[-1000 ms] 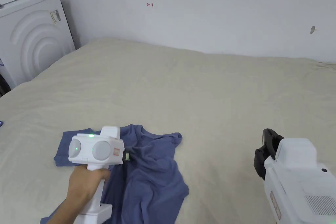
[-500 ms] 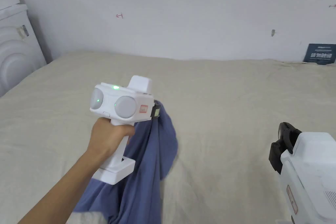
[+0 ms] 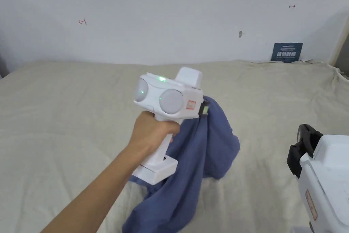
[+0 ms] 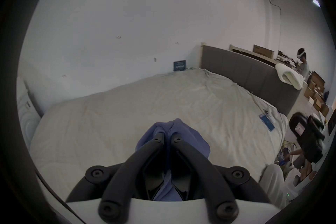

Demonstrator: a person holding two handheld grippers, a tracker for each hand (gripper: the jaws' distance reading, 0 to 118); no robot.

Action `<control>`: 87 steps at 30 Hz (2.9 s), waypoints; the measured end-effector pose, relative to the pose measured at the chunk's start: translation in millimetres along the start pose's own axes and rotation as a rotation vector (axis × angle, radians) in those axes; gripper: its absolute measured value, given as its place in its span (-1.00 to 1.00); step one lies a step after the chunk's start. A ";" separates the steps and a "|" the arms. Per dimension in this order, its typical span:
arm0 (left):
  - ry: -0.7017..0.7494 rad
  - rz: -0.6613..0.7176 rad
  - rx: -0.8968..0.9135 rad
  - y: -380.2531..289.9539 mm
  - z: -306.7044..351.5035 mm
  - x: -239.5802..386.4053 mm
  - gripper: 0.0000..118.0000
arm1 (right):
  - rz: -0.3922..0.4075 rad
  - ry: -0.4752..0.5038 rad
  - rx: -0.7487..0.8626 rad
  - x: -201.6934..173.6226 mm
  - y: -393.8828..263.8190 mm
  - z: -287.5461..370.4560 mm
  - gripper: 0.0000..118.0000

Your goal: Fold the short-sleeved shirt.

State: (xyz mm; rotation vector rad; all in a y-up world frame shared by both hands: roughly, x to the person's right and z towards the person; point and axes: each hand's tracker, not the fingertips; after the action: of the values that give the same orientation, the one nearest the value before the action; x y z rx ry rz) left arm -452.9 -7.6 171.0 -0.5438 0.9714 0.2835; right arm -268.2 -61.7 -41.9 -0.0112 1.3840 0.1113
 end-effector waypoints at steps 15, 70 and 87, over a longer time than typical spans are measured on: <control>-0.020 0.008 -0.431 -148.7 -132.7 44.4 -0.99 | -0.009 -0.052 -0.067 27.3 -27.7 1.6 -1.00; 0.568 0.174 0.463 -185.4 126.9 -71.2 -1.00 | -0.006 0.025 0.024 -13.1 -1.6 13.5 -1.00; 0.520 0.221 0.310 -169.0 101.1 -90.0 -1.00 | -0.003 0.022 0.008 -14.5 -5.0 1.9 -1.00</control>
State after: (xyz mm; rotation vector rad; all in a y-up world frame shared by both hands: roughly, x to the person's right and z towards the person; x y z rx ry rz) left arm -352.7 -91.0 343.9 -0.2235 1.5540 0.1841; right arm -268.5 -67.6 -27.6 -0.0076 1.4068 0.1030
